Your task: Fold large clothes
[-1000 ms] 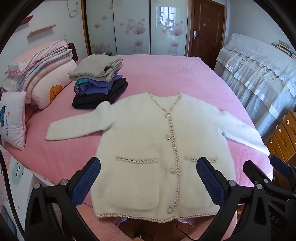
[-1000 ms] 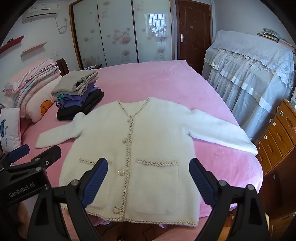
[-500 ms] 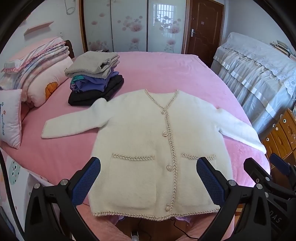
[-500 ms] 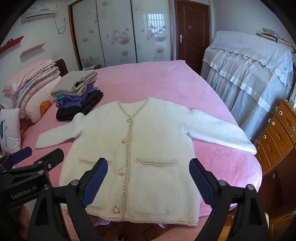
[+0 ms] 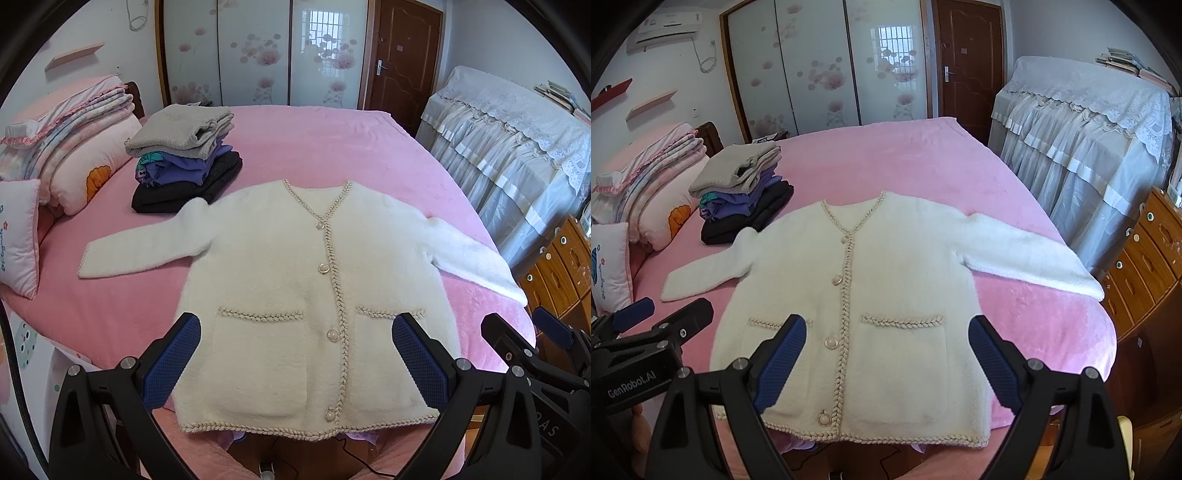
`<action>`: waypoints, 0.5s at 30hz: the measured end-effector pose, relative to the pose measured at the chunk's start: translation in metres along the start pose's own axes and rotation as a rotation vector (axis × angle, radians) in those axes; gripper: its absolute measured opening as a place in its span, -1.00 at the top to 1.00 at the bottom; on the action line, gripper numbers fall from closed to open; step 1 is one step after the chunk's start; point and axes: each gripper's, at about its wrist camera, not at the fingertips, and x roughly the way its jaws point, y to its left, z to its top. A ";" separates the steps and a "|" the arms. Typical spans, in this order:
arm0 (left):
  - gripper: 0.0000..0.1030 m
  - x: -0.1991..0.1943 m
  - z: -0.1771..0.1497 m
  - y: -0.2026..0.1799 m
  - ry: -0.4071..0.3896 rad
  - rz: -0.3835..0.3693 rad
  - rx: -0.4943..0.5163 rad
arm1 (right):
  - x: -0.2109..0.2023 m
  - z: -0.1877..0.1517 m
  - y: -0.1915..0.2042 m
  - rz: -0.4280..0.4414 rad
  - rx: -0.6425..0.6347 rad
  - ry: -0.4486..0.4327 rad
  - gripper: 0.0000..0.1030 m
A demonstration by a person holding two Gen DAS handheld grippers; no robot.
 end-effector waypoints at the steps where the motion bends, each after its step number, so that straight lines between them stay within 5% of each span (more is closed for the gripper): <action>1: -0.99 -0.001 0.000 -0.001 -0.007 0.002 0.003 | -0.001 0.000 0.000 -0.001 -0.002 -0.005 -0.75; 7: -0.99 -0.013 0.004 -0.002 -0.089 0.008 0.009 | -0.009 0.002 -0.004 -0.019 -0.010 -0.047 -0.75; 15: -0.99 -0.018 0.014 -0.002 -0.092 -0.012 -0.012 | -0.024 0.014 -0.014 -0.040 -0.009 -0.113 -0.75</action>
